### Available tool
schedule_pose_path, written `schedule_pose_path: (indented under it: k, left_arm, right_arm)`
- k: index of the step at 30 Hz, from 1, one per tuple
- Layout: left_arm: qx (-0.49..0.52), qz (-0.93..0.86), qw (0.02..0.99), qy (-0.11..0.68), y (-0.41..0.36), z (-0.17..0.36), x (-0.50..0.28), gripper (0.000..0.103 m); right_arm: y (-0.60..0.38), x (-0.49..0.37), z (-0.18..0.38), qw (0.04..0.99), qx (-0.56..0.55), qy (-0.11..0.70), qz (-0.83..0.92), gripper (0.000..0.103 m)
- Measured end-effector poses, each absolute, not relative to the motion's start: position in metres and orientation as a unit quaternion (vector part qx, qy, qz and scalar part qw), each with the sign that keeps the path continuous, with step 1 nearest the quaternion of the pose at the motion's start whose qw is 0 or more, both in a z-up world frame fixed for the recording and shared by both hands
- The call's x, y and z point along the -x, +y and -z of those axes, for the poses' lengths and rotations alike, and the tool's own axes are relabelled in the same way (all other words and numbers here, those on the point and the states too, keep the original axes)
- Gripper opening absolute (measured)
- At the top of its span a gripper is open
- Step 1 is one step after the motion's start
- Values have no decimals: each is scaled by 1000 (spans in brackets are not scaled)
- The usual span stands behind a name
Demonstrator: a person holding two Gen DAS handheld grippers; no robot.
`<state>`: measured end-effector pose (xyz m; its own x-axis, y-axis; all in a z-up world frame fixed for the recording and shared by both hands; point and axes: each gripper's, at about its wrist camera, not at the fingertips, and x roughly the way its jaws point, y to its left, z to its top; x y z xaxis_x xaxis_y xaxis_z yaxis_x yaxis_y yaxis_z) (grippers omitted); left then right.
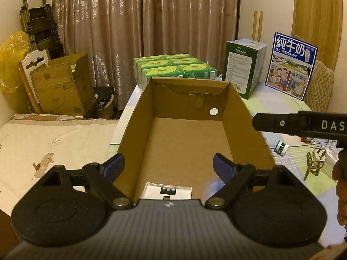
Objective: Organize rigid objects
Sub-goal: 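Carry the floss-pick box with the right gripper into the cardboard box and release, then return the right gripper to the table and grasp the white square night light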
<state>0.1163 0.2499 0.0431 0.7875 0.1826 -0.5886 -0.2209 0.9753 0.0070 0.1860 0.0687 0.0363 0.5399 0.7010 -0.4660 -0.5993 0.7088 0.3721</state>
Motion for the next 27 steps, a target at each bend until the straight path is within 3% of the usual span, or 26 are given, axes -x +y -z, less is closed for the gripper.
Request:
schedule_pose_path:
  k: [15,27]
  left_arm:
    - [40,-20,962,269,167,-84,-95,86]
    - [30,93,957,271,63,-81,-84,86]
  right_arm:
    - [-53,-130,-43,926,-55,259,-271,70]
    - [-177,-69,-16,936,-48,323,-131,71]
